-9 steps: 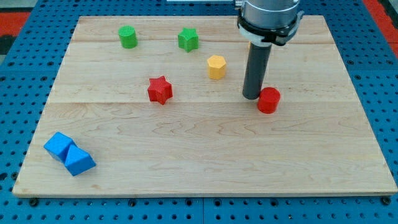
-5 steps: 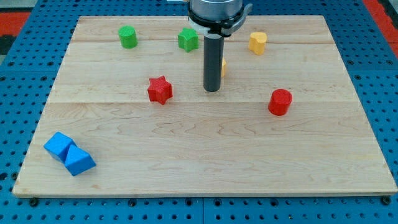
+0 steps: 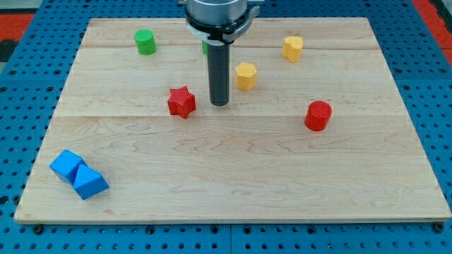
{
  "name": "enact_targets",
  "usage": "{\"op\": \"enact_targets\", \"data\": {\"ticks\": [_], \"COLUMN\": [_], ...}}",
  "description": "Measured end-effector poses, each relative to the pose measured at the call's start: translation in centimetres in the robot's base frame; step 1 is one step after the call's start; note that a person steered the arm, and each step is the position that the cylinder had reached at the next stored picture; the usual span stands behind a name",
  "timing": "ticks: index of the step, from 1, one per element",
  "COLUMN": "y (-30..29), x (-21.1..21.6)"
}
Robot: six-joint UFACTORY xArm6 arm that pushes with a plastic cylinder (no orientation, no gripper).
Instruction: Separate the blue cube and blue triangle
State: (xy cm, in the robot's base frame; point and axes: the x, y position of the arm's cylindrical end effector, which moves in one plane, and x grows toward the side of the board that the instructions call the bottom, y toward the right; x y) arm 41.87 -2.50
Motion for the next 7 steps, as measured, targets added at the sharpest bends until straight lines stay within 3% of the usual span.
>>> {"op": "enact_targets", "data": {"ticks": [2,3,4,5,7], "y": [-5.2,-5.1,-8.9,-16.8,-22.4], "x": [8.3,17.7,20.0,17.5,18.6]}}
